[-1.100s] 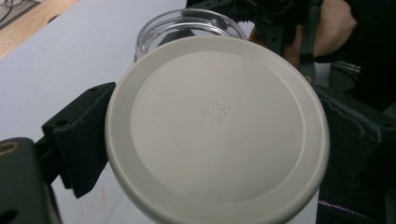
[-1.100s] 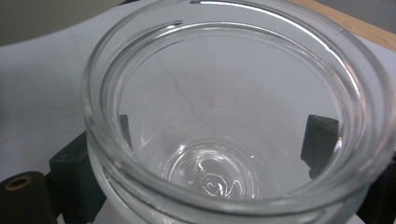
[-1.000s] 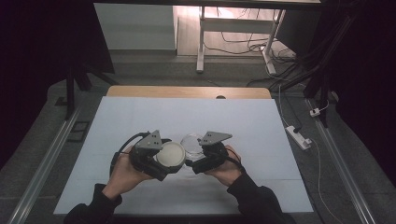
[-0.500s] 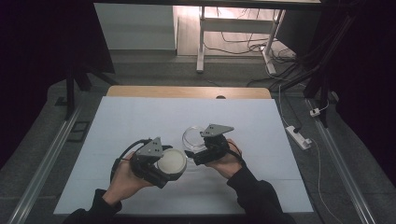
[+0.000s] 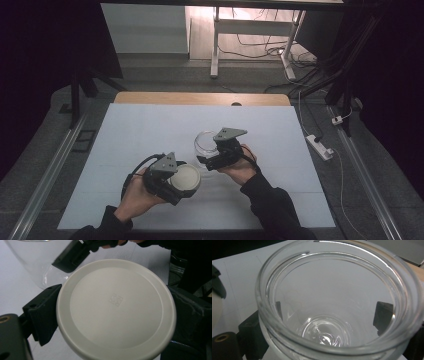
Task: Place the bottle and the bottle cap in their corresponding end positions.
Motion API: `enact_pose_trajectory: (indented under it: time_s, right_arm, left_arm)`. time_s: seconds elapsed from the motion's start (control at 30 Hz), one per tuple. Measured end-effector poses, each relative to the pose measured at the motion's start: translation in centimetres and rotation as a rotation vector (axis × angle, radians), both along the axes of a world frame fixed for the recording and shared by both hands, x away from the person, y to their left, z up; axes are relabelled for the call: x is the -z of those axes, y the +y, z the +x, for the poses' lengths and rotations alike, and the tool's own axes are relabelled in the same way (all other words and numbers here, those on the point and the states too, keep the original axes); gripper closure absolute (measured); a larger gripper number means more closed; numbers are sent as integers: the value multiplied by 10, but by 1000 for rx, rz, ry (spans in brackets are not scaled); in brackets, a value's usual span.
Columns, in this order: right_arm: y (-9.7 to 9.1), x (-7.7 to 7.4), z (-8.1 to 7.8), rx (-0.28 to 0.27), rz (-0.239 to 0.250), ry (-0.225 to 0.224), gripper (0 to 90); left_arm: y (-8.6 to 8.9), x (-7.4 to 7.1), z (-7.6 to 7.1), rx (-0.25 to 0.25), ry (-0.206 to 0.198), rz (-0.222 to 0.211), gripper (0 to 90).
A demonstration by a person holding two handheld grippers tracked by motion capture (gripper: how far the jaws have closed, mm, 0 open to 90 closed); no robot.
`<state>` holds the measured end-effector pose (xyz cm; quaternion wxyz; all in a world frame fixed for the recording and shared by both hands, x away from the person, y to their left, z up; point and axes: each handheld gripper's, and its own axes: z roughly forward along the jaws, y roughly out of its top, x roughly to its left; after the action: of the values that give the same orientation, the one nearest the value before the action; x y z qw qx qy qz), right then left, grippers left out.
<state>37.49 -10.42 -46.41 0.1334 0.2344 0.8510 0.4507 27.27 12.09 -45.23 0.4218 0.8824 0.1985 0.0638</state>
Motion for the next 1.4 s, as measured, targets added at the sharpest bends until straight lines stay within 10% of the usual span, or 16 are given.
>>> enact_pose_trajectory:
  time_s: [1.4]
  right_arm:
    - [16,16,56,92,-39,0,67]
  left_arm:
    - [-42,57,24,23,20,42,78]
